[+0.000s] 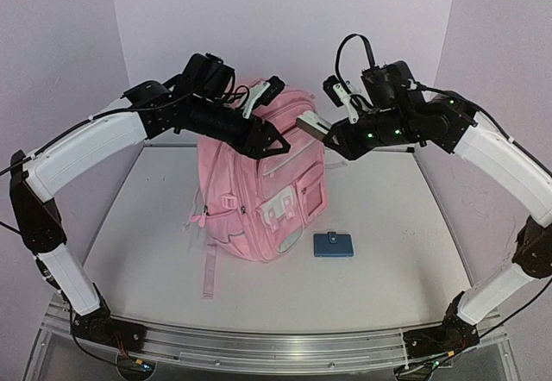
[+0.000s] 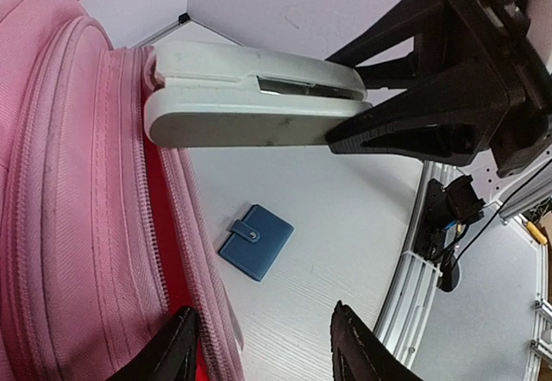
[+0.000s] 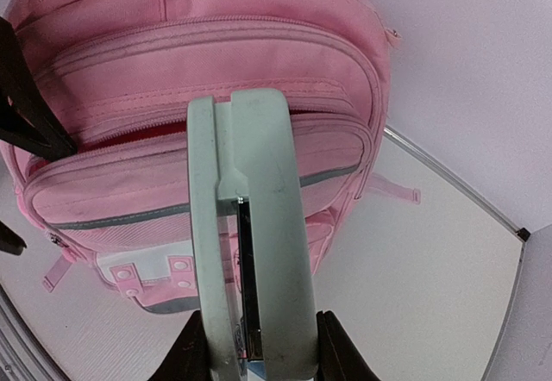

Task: Pack the student bag
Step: Place the stationery in the student bag.

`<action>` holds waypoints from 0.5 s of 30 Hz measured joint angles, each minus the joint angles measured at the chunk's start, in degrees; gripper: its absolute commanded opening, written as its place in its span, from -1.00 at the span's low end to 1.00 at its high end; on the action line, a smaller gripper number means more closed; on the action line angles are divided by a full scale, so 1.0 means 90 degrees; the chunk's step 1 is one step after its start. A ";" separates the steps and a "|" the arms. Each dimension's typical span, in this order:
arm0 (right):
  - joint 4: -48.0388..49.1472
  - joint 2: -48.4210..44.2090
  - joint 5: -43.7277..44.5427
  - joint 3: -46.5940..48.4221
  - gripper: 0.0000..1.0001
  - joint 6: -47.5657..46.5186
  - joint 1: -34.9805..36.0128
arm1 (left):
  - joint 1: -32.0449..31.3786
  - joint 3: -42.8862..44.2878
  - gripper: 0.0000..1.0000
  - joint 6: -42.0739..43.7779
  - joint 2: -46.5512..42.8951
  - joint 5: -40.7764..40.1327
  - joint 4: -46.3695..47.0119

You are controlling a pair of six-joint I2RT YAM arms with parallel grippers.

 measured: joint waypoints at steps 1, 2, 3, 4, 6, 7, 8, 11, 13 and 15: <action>0.0000 0.0041 0.0006 0.0049 -1.00 -0.0021 0.0000 | -0.0048 0.0000 0.04 0.0066 0.0015 -0.0122 -0.0041; -0.0008 0.0081 0.0022 0.0112 -1.00 -0.0043 0.0000 | -0.0079 0.0002 0.04 0.0092 0.0019 -0.0219 -0.0074; -0.0010 0.0117 0.0035 0.0164 -1.00 -0.0060 0.0000 | -0.0110 0.0003 0.03 0.0142 0.0031 -0.0309 -0.0103; -0.0020 0.0140 0.0048 0.0210 -1.00 -0.0080 0.0000 | -0.0143 0.0004 0.03 0.0193 0.0043 -0.0394 -0.0137; -0.0048 0.0171 0.0062 0.0278 -1.00 -0.0116 0.0000 | -0.0207 0.0005 0.00 0.0272 0.0069 -0.0514 -0.0195; -0.0082 0.0184 0.0052 0.0318 -1.00 -0.0135 0.0000 | -0.0240 0.0005 -0.03 0.0311 0.0082 -0.0557 -0.0215; -0.0124 0.0198 0.0036 0.0369 -1.00 -0.0154 0.0000 | -0.0270 0.0005 -0.06 0.0365 0.0091 -0.0596 -0.0238; -0.0289 0.0275 -0.0024 0.0555 -1.00 -0.0198 0.0000 | -0.0338 0.0000 -0.24 0.0588 0.0102 -0.0619 -0.0309; -0.0437 0.0350 -0.0066 0.0669 -1.00 -0.0219 0.0000 | -0.0374 -0.0007 -0.38 0.0714 0.0102 -0.0588 -0.0329; -0.0580 0.0410 -0.0097 0.0712 -1.00 -0.0223 0.0000 | -0.0394 -0.0041 -0.50 0.0855 0.0102 -0.0529 -0.0341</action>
